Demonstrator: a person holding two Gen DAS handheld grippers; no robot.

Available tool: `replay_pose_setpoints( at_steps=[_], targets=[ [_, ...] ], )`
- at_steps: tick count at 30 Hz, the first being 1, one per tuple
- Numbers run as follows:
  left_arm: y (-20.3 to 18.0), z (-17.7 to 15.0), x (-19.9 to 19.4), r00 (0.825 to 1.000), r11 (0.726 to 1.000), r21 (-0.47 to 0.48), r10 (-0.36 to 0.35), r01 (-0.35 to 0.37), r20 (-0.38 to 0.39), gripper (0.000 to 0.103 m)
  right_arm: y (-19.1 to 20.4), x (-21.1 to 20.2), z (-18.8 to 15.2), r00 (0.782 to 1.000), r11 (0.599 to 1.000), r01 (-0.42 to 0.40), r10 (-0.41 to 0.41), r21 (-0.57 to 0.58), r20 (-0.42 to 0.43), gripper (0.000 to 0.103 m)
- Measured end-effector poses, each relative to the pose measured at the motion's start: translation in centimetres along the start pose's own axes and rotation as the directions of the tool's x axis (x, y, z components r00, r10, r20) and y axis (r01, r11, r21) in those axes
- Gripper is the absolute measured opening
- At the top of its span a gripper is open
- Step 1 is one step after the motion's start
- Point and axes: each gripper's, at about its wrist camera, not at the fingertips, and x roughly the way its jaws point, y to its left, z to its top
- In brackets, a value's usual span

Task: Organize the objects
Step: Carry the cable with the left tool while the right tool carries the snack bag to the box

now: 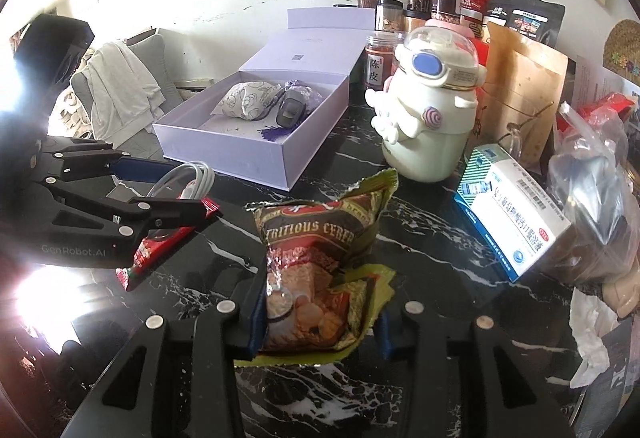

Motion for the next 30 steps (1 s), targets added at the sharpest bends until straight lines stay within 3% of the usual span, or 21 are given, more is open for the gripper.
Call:
replay_pose_setpoints(
  at_steps=[20,30],
  targets=[
    [7.7,3.1,-1.8,0.995,0.992,-0.083,0.095,-0.091,0.042,0.055,3.1,3.8,7.6,0.991,0.987,-0.129,0.131,-0.094,0.02,0.042],
    [10.3,6.0,-0.5,0.993,0.991,-0.093,0.101,-0.096,0.054,0.055,3.1,6.3,11.1,0.99,0.982,-0.14,0.142,-0.129,0.011,0.042]
  ],
)
